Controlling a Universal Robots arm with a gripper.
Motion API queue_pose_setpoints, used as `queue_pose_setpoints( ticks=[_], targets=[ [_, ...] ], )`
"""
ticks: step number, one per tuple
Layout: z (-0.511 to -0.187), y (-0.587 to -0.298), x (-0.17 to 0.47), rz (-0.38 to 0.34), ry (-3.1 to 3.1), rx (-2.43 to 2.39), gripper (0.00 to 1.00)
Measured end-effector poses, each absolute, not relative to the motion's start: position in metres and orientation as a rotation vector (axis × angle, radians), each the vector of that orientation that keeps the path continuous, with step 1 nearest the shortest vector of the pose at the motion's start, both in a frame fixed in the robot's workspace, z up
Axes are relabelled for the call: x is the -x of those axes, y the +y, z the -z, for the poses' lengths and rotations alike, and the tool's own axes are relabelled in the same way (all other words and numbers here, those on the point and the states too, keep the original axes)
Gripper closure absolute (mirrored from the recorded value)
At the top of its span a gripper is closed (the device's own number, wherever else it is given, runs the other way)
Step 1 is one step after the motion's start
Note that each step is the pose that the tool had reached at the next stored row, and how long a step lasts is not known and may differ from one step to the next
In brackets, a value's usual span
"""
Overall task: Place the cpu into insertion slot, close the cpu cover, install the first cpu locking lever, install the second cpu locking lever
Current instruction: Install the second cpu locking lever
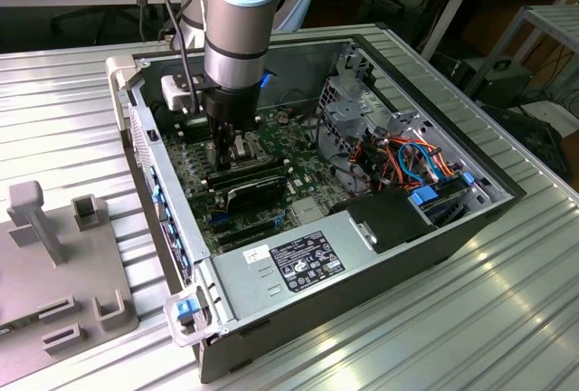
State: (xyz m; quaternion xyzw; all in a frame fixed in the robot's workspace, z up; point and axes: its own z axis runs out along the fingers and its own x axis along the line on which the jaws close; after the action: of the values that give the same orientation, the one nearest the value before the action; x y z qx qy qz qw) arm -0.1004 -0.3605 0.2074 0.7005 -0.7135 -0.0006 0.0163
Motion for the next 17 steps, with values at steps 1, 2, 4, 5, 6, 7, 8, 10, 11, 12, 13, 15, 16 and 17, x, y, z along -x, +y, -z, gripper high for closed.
queue_pose_setpoints(
  ticks=[1, 2, 4, 5, 6, 7, 8, 10, 11, 12, 13, 15, 16, 17],
  targets=[
    [-0.207, -0.361, 0.100, 0.003, -2.219, -2.178, 0.89],
    [-0.207, -0.361, 0.100, 0.003, -2.219, -2.178, 0.89],
    [-0.206, -0.361, 0.100, 0.003, -2.219, -2.179, 0.89],
    [-0.206, -0.361, 0.100, 0.004, -2.219, -2.179, 0.89],
    [-0.205, -0.361, 0.100, 0.005, -2.219, -2.179, 0.89],
    [-0.204, -0.361, 0.100, 0.006, -2.220, -2.180, 0.89],
    [-0.202, -0.361, 0.100, 0.008, -2.221, -2.181, 0.89],
    [-0.201, -0.361, 0.101, 0.011, -2.222, -2.181, 0.89],
    [-0.201, -0.361, 0.100, 0.011, -2.222, -2.182, 0.89],
    [-0.201, -0.361, 0.100, 0.011, -2.222, -2.182, 0.89],
    [-0.201, -0.361, 0.100, 0.011, -2.222, -2.182, 0.89],
    [-0.205, -0.359, 0.100, 0.012, -2.224, -2.184, 0.89],
    [-0.210, -0.359, 0.100, 0.012, -2.223, -2.183, 0.89],
    [-0.215, -0.358, 0.100, 0.011, -2.223, -2.182, 0.89]
  ],
)
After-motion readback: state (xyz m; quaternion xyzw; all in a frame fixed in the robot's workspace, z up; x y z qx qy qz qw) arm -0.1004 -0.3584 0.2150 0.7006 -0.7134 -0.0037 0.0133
